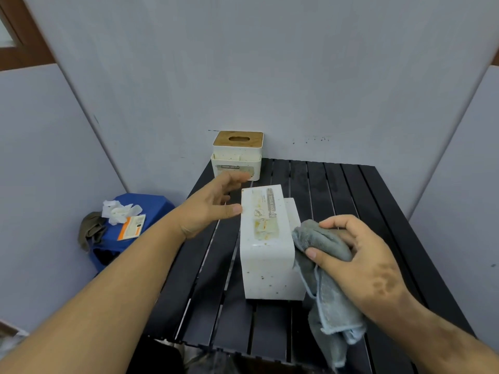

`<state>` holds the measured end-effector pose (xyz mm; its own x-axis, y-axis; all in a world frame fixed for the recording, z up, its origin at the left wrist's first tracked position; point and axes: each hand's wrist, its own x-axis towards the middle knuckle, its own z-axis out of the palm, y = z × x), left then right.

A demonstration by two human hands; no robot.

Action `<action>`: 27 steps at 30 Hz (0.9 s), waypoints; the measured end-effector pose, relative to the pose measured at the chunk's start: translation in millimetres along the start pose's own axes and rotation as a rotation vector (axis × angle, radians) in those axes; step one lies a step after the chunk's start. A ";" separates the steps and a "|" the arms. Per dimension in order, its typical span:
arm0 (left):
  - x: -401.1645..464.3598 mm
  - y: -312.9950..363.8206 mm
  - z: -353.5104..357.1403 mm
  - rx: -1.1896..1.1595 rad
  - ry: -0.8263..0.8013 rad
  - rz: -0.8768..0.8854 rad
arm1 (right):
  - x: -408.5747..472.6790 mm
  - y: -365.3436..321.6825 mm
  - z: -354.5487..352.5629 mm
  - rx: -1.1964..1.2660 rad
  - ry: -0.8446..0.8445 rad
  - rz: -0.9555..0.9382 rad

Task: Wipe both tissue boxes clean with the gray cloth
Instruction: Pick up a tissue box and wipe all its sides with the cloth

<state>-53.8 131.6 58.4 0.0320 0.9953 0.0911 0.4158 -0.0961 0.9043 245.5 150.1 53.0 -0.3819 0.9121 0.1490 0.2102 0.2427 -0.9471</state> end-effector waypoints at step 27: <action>-42.3 24.8 28.6 0.559 -0.011 0.129 | 10.6 9.4 7.8 -0.130 0.005 -0.390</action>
<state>-18.9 87.3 65.1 0.1226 0.9762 0.1790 0.8253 -0.2005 0.5280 236.4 159.5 43.4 -0.4512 0.7449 0.4915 0.1624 0.6100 -0.7756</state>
